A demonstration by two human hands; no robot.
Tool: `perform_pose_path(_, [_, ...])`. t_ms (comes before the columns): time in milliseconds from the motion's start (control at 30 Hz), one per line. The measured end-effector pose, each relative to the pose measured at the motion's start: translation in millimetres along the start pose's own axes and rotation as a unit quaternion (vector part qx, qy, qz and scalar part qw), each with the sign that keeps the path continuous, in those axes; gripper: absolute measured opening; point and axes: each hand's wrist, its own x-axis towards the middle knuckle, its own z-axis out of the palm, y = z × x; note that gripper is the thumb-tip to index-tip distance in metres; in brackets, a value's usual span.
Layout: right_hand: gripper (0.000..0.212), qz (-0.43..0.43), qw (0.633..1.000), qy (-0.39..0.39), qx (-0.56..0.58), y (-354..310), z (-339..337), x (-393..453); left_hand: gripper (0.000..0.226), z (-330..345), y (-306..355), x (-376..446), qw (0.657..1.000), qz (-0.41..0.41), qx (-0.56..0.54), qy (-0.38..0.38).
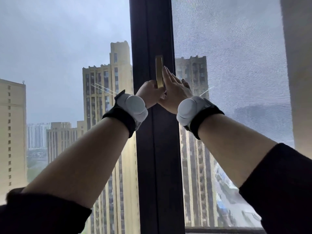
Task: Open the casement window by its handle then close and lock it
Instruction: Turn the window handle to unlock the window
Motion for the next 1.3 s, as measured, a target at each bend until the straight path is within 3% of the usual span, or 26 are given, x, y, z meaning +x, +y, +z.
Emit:
perform_pose_path(167, [0.087,-0.006,0.999,0.007,0.038,1,5,4,0.026,9,-5,10,0.997,-0.024,-0.071,0.011])
perform_pose_path(533, [0.087,-0.016,0.992,0.038,0.123,5,8,5,0.023,13,-9,14,0.993,-0.006,-0.121,-0.002])
perform_pose_path(900, [0.068,-0.032,0.986,0.075,0.143,27,4,10,0.023,43,2,17,0.985,-0.005,-0.161,0.063])
perform_pose_path(1100, [0.067,-0.028,0.981,0.044,0.186,28,1,14,0.030,27,-2,15,0.997,0.029,-0.050,0.055])
perform_pose_path(1167, [0.068,-0.017,0.982,0.048,0.184,28,5,17,0.037,22,-3,14,0.996,0.028,-0.005,0.086])
perform_pose_path(1267, [0.058,-0.024,0.977,0.062,0.202,25,8,17,0.018,18,-7,16,0.988,0.023,-0.016,0.153])
perform_pose_path(1300, [0.056,-0.025,0.974,0.069,0.214,25,8,17,0.023,17,-6,16,0.986,0.030,-0.035,0.163])
